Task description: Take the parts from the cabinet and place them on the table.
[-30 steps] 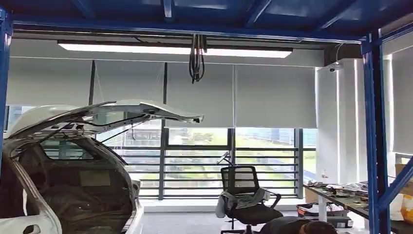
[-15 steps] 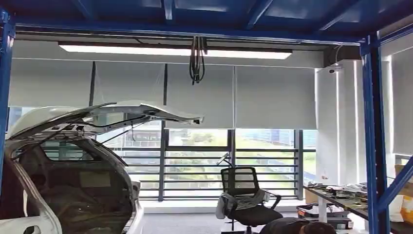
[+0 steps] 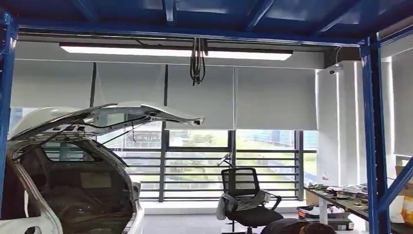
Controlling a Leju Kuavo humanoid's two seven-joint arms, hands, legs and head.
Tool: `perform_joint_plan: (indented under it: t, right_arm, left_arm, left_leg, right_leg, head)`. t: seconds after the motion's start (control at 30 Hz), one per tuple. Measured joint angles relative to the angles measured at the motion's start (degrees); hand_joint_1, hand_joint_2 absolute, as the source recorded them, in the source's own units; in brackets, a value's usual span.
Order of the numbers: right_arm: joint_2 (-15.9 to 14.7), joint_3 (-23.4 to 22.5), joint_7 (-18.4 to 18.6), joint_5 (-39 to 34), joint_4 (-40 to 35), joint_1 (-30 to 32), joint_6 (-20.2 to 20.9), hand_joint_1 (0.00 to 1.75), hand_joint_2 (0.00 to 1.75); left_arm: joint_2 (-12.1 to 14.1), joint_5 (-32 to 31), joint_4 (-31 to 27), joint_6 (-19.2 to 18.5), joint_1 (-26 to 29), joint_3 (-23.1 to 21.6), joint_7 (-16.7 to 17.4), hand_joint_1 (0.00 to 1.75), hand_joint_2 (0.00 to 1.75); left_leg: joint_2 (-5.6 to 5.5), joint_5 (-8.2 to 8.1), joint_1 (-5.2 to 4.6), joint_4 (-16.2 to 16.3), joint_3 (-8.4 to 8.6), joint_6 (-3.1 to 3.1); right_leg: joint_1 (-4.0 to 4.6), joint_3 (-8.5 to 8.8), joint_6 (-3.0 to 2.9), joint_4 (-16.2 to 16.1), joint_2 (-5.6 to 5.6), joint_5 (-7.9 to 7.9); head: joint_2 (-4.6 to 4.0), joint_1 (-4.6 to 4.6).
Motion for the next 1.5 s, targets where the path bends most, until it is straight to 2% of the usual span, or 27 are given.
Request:
perform_joint_plan:
  t: [0.17,0.53,0.73,0.83,0.93,1.0,1.1,1.17,1.23,1.37,1.5]
  right_arm:
    - [-1.9,-4.1,0.7,1.0,-4.9,4.2,-0.7,1.75,1.75]
    - [-5.1,-13.5,0.3,0.9,-17.4,11.5,-0.1,1.75,1.75]
    - [-4.6,-22.0,-3.2,-8.1,-27.9,17.0,-2.8,1.75,1.75]
    - [-2.2,-27.4,-5.8,-13.7,-34.6,21.0,-5.0,1.75,1.75]
    - [2.5,-32.4,-10.1,-20.1,-42.3,25.9,-7.0,1.75,1.75]
    - [5.8,-35.0,-14.3,-25.0,-47.1,29.1,-6.8,1.75,1.75]
    - [10.9,-38.0,-20.2,-33.9,-52.9,33.8,-4.8,1.75,1.75]
    - [13.8,-39.1,-22.1,-36.8,-55.7,36.0,-3.4,1.75,1.75]
    - [15.6,-39.5,-23.3,-41.1,-57.0,37.5,-0.2,1.75,1.75]
    - [17.8,-39.5,-24.8,-47.3,-57.4,40.0,6.3,1.75,1.75]
    - [18.4,-39.0,-27.0,-46.0,-57.4,41.0,7.2,1.75,1.75]
  left_arm:
    - [0.0,-0.5,0.0,0.7,0.0,-1.3,-1.4,0.00,1.75]
    - [0.0,1.3,0.0,2.0,0.5,-1.8,0.5,0.00,1.75]
    - [0.3,2.9,0.0,1.2,1.1,-1.5,0.1,0.00,1.75]
    - [0.6,3.9,0.0,0.1,1.6,-0.7,-0.5,0.00,1.75]
    - [0.9,4.9,0.0,-0.6,1.9,-0.1,-1.9,0.00,1.75]
    - [1.1,4.9,0.0,-0.5,2.1,0.4,-1.9,0.00,1.75]
    - [1.5,4.9,0.0,0.1,2.4,0.9,-1.2,0.00,1.75]
    - [1.7,4.8,0.0,0.4,2.4,1.0,-1.0,0.00,1.75]
    - [1.9,4.7,0.0,0.8,2.5,1.0,-0.7,0.00,1.75]
    - [2.0,4.3,0.0,1.3,2.5,1.1,-0.5,0.00,1.75]
    - [2.1,3.9,0.0,1.3,2.5,1.1,-0.6,0.00,1.75]
  left_leg:
    - [0.00,0.00,-0.01,0.0,0.00,0.00]
    - [0.01,0.00,-0.02,0.0,-0.10,0.00]
    - [-0.04,-0.01,0.00,0.0,-0.25,0.00]
    - [-0.06,-0.01,0.02,0.0,-0.31,-0.01]
    - [-0.11,-0.01,0.05,-0.1,-0.34,-0.01]
    - [-0.11,-0.04,0.05,-0.1,-0.34,-0.05]
    - [-0.11,-0.05,0.06,-0.1,-0.34,-0.07]
    - [-0.10,-0.05,0.06,-0.1,-0.34,-0.07]
    - [-0.09,-0.05,0.06,-0.1,-0.33,-0.07]
    - [-0.10,-0.05,0.05,-0.1,-0.32,-0.07]
    - [-0.10,-0.05,0.03,-0.1,-0.32,-0.07]
  right_leg:
    - [0.00,0.03,0.00,0.0,0.00,0.00]
    - [0.00,-0.07,0.00,0.0,-0.02,0.00]
    - [0.02,-0.19,-0.01,0.0,-0.09,-0.02]
    - [0.03,-0.25,-0.04,0.0,-0.13,-0.06]
    - [0.04,-0.27,-0.10,0.0,-0.21,-0.11]
    - [0.05,-0.28,-0.15,0.0,-0.21,-0.16]
    - [0.06,-0.29,-0.19,0.0,-0.20,-0.20]
    - [0.06,-0.30,-0.20,0.0,-0.19,-0.21]
    - [0.06,-0.29,-0.21,0.0,-0.18,-0.21]
    - [0.05,-0.27,-0.20,0.0,-0.20,-0.20]
    - [0.03,-0.26,-0.20,0.0,-0.18,-0.20]
  head:
    - [0.00,0.00]
    - [0.00,0.00]
    - [0.00,0.00]
    - [0.00,0.00]
    - [0.00,0.00]
    - [0.00,0.00]
    - [0.00,0.00]
    - [0.00,0.00]
    - [0.00,0.00]
    - [0.00,0.00]
    - [0.00,0.00]
